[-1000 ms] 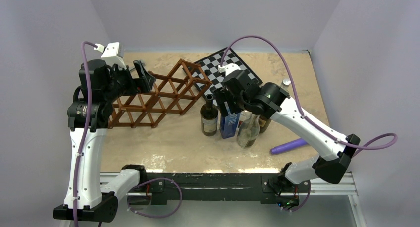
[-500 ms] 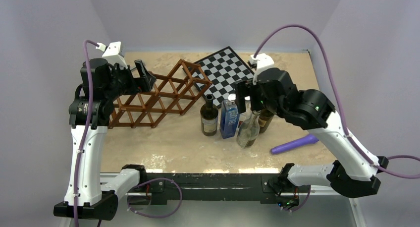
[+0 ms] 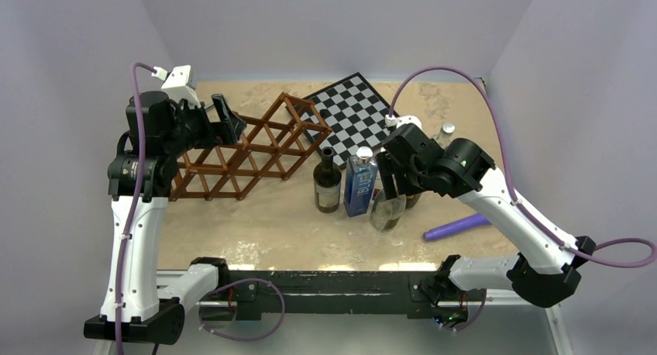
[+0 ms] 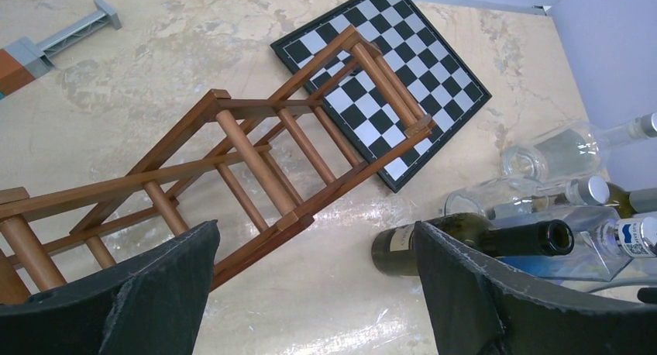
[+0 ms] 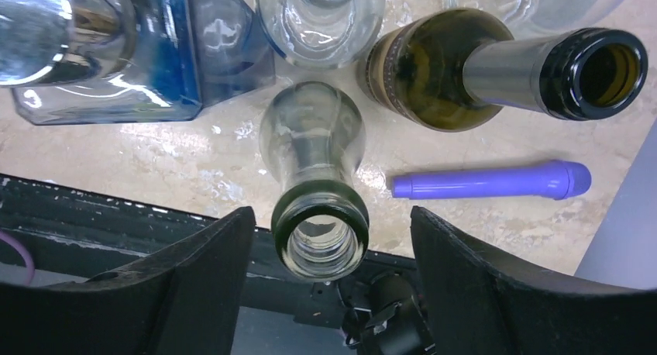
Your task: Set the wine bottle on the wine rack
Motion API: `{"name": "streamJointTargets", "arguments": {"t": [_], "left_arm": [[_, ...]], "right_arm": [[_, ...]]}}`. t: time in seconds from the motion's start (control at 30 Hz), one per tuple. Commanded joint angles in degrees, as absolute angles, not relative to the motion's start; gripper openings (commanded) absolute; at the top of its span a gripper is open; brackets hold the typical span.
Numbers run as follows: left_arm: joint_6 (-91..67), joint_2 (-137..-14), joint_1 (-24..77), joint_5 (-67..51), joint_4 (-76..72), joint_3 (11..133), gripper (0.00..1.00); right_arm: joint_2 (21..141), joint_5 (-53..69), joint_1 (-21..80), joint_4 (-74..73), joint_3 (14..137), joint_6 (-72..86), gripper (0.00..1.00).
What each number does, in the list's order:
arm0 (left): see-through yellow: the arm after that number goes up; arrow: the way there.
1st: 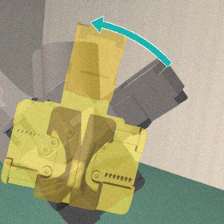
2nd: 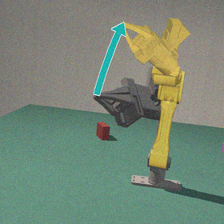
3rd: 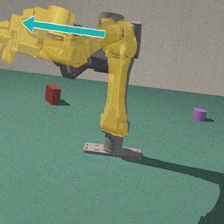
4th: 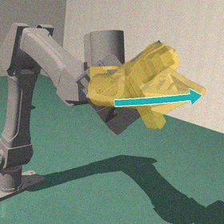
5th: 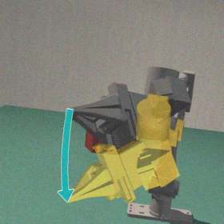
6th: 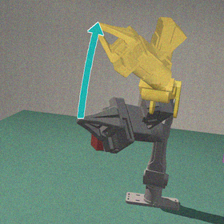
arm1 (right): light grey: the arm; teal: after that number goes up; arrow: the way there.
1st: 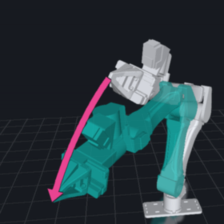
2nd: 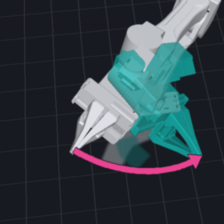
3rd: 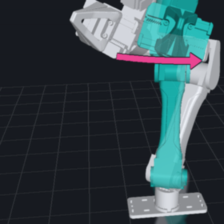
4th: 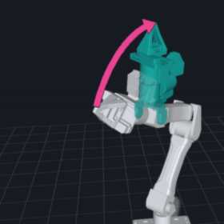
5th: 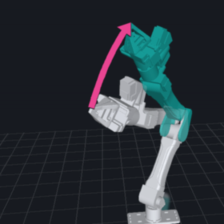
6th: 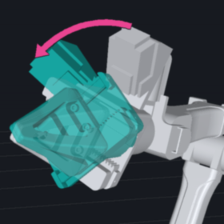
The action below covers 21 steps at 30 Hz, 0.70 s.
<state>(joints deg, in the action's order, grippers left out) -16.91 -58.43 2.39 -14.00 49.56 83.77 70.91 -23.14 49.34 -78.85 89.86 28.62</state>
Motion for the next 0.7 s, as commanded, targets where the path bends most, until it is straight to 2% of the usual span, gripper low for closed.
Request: {"name": "streamJointTargets", "arguments": {"t": [0.0, 0.2, 0.37, 0.67], "left_arm": [[-17.27, -57.67, 2.59, -15.03, 48.50, 83.83, 0.99], [-17.31, -56.79, 2.55, -14.95, 49.22, 83.33, 0.99], [-17.31, -55.87, 2.55, -14.59, 49.67, 82.98, 0.99], [-17.15, -54.83, 2.55, -14.08, 50.39, 82.75, 0.99]], "right_arm": [[69.60, -22.26, 48.37, -78.72, 88.12, 30.76, 0.74], [68.34, -21.51, 47.37, -76.53, 85.34, 30.77, 0.71], [66.51, -21.28, 47.36, -75.34, 85.75, 30.07, 0.75], [65.27, -21.00, 47.35, -75.46, 87.03, 30.04, 0.75]]}}
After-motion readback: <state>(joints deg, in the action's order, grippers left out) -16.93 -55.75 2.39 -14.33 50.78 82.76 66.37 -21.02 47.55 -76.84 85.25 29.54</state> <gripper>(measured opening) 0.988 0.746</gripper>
